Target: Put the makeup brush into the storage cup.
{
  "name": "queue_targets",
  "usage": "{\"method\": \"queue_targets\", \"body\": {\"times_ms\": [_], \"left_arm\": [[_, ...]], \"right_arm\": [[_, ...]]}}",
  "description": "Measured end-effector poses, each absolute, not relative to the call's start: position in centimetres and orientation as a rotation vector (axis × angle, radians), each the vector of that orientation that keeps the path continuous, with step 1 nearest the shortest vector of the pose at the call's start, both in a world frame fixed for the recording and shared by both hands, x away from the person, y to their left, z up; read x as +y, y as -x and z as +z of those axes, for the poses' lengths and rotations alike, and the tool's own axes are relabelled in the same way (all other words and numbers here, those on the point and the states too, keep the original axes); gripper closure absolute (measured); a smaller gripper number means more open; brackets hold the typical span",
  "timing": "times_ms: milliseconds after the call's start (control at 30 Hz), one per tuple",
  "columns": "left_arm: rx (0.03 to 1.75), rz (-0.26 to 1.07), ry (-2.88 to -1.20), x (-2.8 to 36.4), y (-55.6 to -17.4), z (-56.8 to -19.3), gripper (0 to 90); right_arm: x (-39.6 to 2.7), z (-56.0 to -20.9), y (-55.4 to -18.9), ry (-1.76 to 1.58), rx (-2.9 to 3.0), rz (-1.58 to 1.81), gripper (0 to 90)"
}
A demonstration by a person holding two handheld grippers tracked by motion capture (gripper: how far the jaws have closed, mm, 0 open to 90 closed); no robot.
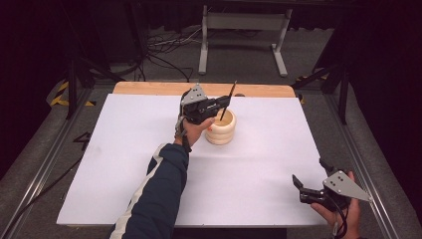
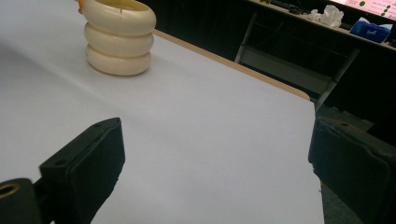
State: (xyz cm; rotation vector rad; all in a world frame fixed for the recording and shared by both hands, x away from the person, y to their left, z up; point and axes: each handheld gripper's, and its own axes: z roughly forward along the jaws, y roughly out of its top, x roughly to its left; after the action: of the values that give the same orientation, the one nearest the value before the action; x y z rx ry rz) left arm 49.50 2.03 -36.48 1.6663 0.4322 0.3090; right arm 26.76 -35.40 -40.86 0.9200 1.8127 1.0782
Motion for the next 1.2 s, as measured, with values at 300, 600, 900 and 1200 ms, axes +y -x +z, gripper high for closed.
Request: {"method": "queue_targets", "body": {"times_ms": [300,600,900,1200], "left_arm": [[0.429,0.309,-1.703,2.0,-49.3,-37.6,82.3],[0.443,0.296,-1.721,2.5,-49.2,-38.8,82.3],[0.438,0.29,-1.738,3.0,-48.6,-39.2,82.3],[0.446,0.29,-1.732,3.6,-48.3,-39.5,82.3]], "right_arm": [[-35.2,-41.0,-26.8,-0.909,1.824,1.069,4.4],[-35.3,-41.0,-26.8,-0.913,1.821,1.075,4.4],[-35.2,-41.0,-26.8,-0.916,1.823,1.072,4.4],[-35.1,-41.1,-26.8,-0.909,1.832,1.073,4.5]]}}
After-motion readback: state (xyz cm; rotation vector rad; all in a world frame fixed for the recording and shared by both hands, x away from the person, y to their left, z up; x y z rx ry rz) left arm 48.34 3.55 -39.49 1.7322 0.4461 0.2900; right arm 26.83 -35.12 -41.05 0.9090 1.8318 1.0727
